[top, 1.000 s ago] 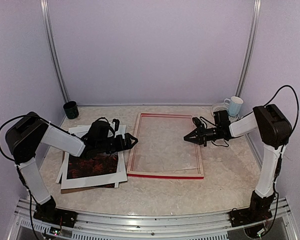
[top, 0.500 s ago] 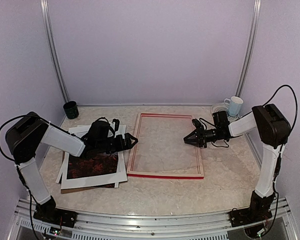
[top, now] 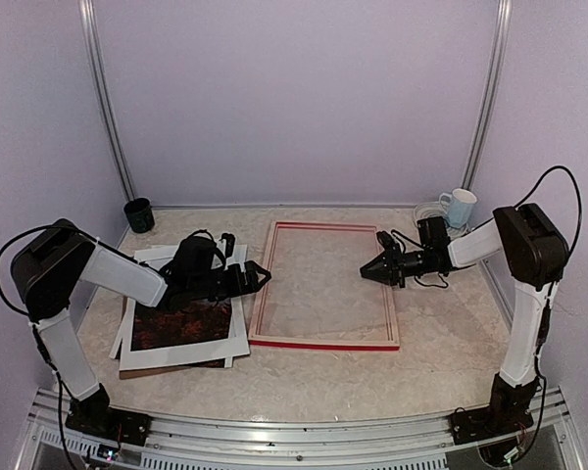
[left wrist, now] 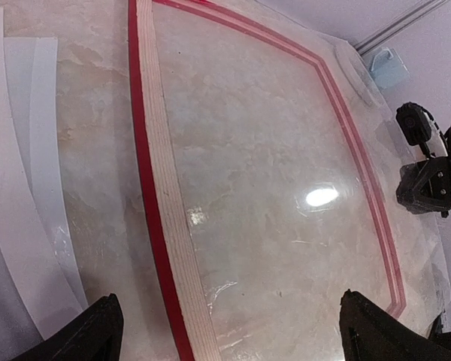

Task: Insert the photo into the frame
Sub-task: Place the glass panel at the frame body.

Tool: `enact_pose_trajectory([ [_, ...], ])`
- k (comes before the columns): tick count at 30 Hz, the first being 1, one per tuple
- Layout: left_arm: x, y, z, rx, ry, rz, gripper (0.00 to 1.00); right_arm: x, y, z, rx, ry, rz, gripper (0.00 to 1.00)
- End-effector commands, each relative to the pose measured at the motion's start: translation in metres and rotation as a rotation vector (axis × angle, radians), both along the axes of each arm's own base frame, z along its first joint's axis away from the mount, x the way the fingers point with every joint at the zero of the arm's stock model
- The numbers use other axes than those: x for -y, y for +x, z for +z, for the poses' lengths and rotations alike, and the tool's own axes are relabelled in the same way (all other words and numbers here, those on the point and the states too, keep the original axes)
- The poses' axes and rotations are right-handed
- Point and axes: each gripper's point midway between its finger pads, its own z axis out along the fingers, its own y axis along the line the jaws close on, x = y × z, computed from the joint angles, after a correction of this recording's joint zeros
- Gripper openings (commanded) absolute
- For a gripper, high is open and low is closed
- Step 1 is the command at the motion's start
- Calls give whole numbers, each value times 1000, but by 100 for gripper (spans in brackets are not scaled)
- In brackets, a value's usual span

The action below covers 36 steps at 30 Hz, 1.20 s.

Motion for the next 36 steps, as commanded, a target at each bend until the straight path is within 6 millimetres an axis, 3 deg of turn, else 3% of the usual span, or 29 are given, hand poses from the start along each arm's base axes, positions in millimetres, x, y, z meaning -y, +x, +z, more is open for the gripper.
enact_pose_trajectory([
  [1,8,-2,1,9,-12,-25,99,0,5,28,58,83,15,12],
  [5,9,-3,0,5,-11,-29,99,-1,7,38,74,117,21,5],
  [13,6,-2,6,21,-13,-20,99,-2,6,58,103,158,21,4],
  [17,6,-2,7,21,-16,-19,99,-2,5,56,98,170,16,4],
  [36,6,-3,8,24,-20,-20,99,-2,11,10,35,110,-3,7],
])
